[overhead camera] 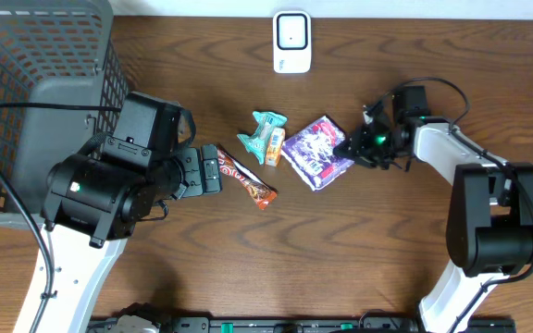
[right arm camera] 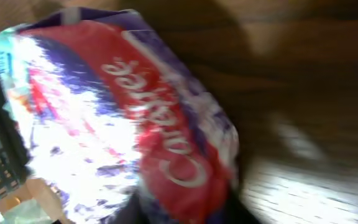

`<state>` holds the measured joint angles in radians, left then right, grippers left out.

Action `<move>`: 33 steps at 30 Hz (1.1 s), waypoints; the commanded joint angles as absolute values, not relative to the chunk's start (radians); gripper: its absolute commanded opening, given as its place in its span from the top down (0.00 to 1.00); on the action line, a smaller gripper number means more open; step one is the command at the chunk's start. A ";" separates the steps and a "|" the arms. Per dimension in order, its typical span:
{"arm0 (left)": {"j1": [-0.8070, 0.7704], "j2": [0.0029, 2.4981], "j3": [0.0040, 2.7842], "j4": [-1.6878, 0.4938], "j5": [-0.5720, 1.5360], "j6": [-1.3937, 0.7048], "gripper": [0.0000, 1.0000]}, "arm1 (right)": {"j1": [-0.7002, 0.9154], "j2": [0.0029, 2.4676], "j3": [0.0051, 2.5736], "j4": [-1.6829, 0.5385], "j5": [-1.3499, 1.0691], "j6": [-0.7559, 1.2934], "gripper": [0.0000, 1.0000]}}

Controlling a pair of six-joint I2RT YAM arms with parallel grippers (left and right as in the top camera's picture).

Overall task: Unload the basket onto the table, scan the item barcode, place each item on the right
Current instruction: 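Move the right gripper over to the purple Carefree package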

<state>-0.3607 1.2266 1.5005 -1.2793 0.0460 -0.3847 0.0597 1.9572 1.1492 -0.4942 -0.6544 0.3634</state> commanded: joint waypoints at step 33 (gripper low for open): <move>-0.358 1.223 1.509 -1.283 0.037 -0.375 0.02 | 0.532 1.939 1.386 -0.928 0.751 0.564 0.88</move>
